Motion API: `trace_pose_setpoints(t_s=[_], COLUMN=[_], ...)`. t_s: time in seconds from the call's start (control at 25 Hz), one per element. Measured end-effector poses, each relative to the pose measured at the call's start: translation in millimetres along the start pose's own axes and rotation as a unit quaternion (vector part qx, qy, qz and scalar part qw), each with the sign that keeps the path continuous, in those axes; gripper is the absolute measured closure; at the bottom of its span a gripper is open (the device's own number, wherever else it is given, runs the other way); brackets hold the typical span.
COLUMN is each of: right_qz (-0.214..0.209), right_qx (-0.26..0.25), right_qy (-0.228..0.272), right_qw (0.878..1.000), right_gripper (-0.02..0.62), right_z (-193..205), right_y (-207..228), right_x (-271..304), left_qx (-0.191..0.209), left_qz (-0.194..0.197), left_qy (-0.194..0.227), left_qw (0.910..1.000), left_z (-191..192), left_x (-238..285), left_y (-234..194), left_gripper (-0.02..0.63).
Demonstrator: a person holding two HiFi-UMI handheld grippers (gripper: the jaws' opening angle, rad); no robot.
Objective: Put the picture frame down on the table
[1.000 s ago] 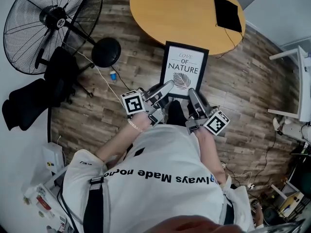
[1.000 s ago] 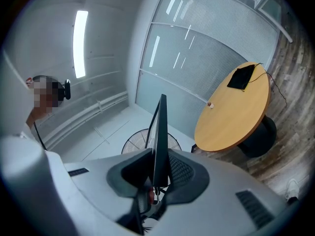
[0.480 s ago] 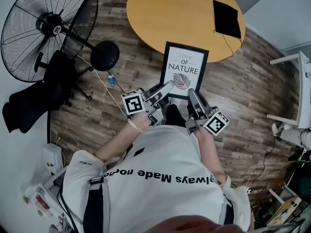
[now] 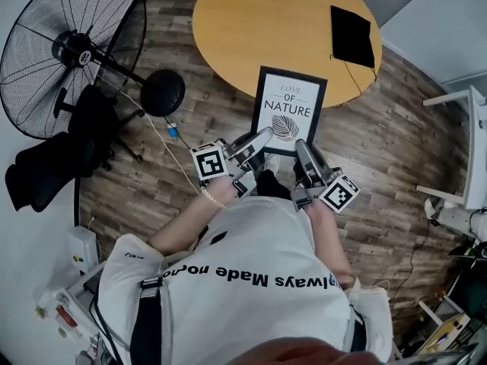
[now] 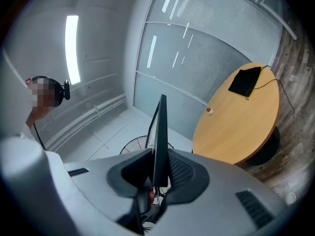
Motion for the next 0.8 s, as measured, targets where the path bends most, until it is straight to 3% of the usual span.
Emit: trace_pose_setpoints(t_s=[0.8], right_qz=[-0.009], right_qx=[0.008], right_qy=[-0.001], right_qw=[1.0], right_gripper=[0.497], right_z=[-67], right_y=[53], right_x=[13], left_qx=[0.005], left_qz=[-0.008], left_qy=[0.0], left_qw=[1.0], left_z=[-20], left_x=[82], left_y=[-15], left_gripper=[0.571])
Point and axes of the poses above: the fingertips, and each gripper's own axes: x forward along the fingers, y to its right, z out of its underside, the point moved 10 cm from there along -x, backward along the fingers, and after that the axes turned 6 degrees about -x, right-handed, at the moved point
